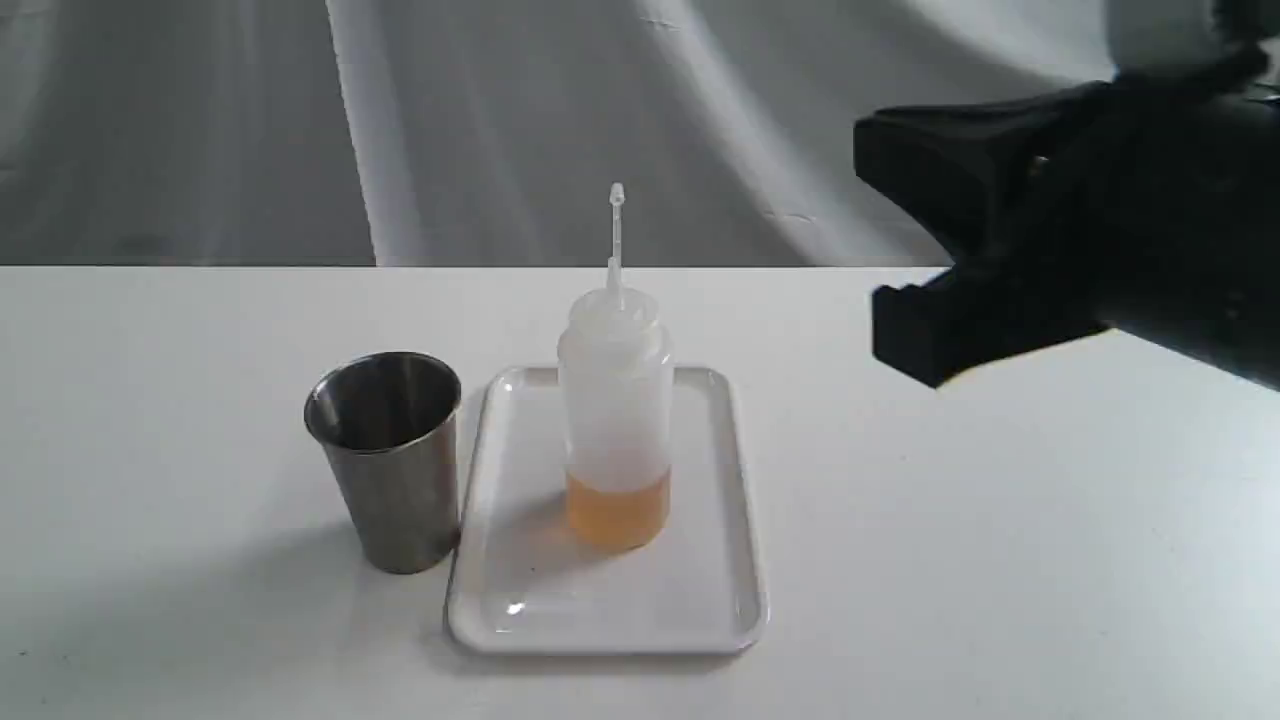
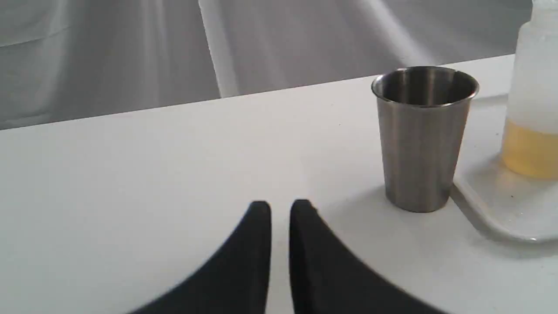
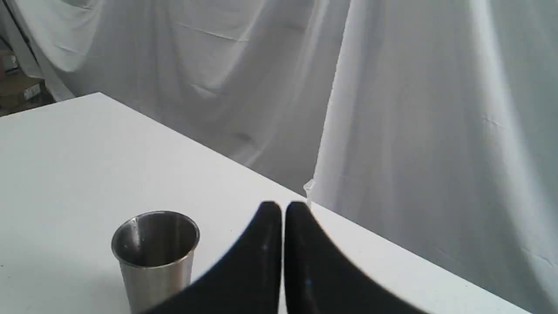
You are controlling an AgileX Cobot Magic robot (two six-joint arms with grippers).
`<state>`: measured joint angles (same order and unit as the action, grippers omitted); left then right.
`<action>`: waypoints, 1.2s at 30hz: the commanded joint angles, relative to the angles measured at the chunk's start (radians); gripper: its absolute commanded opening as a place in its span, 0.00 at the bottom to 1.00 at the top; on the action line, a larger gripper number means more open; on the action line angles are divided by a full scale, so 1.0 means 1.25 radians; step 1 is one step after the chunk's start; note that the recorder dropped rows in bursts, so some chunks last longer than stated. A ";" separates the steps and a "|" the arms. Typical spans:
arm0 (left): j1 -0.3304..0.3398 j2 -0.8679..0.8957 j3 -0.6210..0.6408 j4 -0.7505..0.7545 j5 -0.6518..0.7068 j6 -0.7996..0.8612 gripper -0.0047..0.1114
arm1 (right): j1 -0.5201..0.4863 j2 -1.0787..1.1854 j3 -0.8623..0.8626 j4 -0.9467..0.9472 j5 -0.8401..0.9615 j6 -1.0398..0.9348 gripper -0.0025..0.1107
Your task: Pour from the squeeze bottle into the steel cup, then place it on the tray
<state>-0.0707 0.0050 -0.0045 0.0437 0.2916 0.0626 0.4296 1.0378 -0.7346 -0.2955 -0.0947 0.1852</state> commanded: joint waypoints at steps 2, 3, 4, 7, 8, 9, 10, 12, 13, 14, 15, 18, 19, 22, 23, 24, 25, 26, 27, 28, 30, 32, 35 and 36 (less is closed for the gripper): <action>-0.002 -0.004 0.004 0.000 -0.005 -0.001 0.11 | 0.000 -0.098 0.049 -0.009 -0.005 0.004 0.02; -0.002 -0.004 0.004 0.000 -0.005 -0.001 0.11 | 0.000 -0.115 0.061 -0.009 -0.005 0.004 0.02; -0.002 -0.004 0.004 0.000 -0.005 -0.001 0.11 | 0.000 -0.135 0.072 -0.009 -0.003 0.004 0.02; -0.002 -0.004 0.004 0.000 -0.005 -0.001 0.11 | 0.000 -0.182 0.108 0.004 0.003 0.004 0.02; -0.002 -0.004 0.004 0.000 -0.005 -0.001 0.11 | 0.000 -0.195 0.121 0.019 0.003 0.004 0.02; -0.002 -0.004 0.004 0.000 -0.005 -0.001 0.11 | 0.000 -0.203 0.131 0.029 0.003 0.004 0.02; -0.002 -0.004 0.004 0.000 -0.005 -0.001 0.11 | 0.000 -0.211 0.141 0.030 0.003 0.004 0.02; -0.002 -0.004 0.004 0.000 -0.005 -0.001 0.11 | 0.000 -0.228 0.164 0.037 0.003 0.002 0.02; -0.002 -0.004 0.004 0.000 -0.005 -0.001 0.11 | 0.000 -0.237 0.173 0.040 0.003 0.002 0.02; -0.002 -0.004 0.004 0.000 -0.005 -0.001 0.11 | 0.000 -0.254 0.187 0.047 0.003 0.002 0.02; -0.002 -0.004 0.004 0.000 -0.005 -0.001 0.11 | 0.000 -0.266 0.197 0.057 0.003 0.002 0.02; -0.002 -0.004 0.004 0.000 -0.005 -0.001 0.11 | 0.000 -0.319 0.228 0.094 0.003 0.002 0.02; -0.002 -0.004 0.004 0.000 -0.005 -0.001 0.11 | 0.000 -0.337 0.238 0.099 0.003 0.002 0.02; -0.002 -0.004 0.004 0.000 -0.005 -0.001 0.11 | 0.000 -0.383 0.266 0.099 0.003 0.002 0.02; -0.002 -0.004 0.004 0.000 -0.005 -0.001 0.11 | 0.000 -0.398 0.277 0.099 0.001 0.002 0.02; -0.002 -0.004 0.004 0.000 -0.005 -0.001 0.11 | -0.002 -0.418 0.289 0.099 0.001 0.002 0.02; -0.002 -0.004 0.004 0.000 -0.005 -0.001 0.11 | -0.007 -0.440 0.303 0.099 0.001 0.002 0.02; -0.002 -0.004 0.004 0.000 -0.005 -0.001 0.11 | -0.015 -0.459 0.314 0.099 0.001 0.002 0.02; -0.002 -0.004 0.004 0.000 -0.005 -0.001 0.11 | -0.031 -0.482 0.329 0.099 0.001 0.005 0.02; -0.002 -0.004 0.004 0.000 -0.005 -0.001 0.11 | -0.048 -0.506 0.345 0.099 0.001 0.005 0.02; -0.002 -0.004 0.004 0.000 -0.005 -0.001 0.11 | -0.083 -0.549 0.374 0.099 0.003 0.005 0.02; -0.002 -0.004 0.004 0.000 -0.005 -0.001 0.11 | -0.115 -0.591 0.399 0.099 0.003 0.005 0.02; -0.002 -0.004 0.004 0.000 -0.005 -0.001 0.11 | -0.153 -0.640 0.429 0.099 0.008 0.005 0.02; -0.002 -0.004 0.004 0.000 -0.005 -0.001 0.11 | -0.164 -0.654 0.435 0.099 0.011 0.005 0.02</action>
<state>-0.0707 0.0050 -0.0045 0.0437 0.2916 0.0626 0.2477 0.2496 -0.2095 -0.1786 -0.0848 0.1872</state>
